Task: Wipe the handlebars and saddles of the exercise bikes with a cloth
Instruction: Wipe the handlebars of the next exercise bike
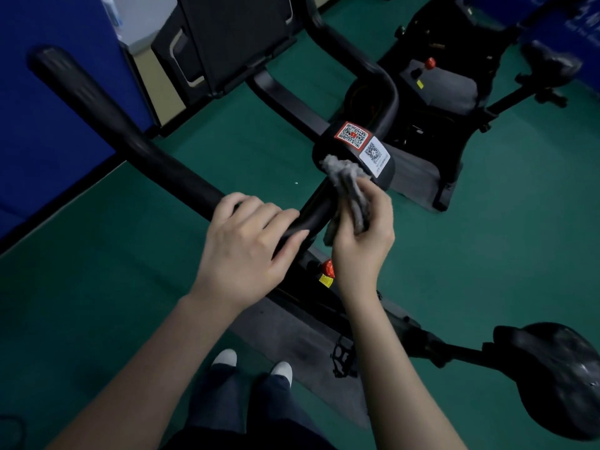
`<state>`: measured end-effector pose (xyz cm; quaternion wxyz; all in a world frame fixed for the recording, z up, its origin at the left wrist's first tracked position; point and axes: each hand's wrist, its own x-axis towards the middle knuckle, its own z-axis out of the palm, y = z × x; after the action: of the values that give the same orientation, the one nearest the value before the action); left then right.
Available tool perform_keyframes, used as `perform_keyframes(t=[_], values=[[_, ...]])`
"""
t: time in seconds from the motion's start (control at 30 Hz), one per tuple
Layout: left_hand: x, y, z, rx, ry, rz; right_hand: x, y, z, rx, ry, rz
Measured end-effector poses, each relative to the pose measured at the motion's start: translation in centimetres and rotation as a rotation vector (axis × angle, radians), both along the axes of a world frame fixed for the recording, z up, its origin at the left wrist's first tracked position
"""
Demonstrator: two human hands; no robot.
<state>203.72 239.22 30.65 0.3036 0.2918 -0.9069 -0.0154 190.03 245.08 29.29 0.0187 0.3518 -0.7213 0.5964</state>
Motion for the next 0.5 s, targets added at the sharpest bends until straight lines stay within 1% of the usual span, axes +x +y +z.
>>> perform_keyframes(t=[0.07,0.13,0.3,0.43,0.5], values=[[0.0,-0.1,0.0,-0.014,0.005,-0.003,-0.1,-0.8,0.0,-0.042,-0.119,-0.083],[0.0,0.0,-0.1,-0.019,0.011,-0.001,0.5,-1.0,-0.1,-0.085,-0.18,-0.138],[0.0,0.1,-0.1,-0.02,0.018,-0.003,3.2,0.2,-0.9,-0.194,-0.407,-0.172],[0.0,0.1,-0.1,-0.033,0.014,-0.003,1.3,-0.9,-0.7,-0.252,-0.622,-0.207],[-0.1,0.1,-0.2,-0.046,0.01,0.001,0.8,-1.4,-0.7,-0.278,-0.684,-0.205]])
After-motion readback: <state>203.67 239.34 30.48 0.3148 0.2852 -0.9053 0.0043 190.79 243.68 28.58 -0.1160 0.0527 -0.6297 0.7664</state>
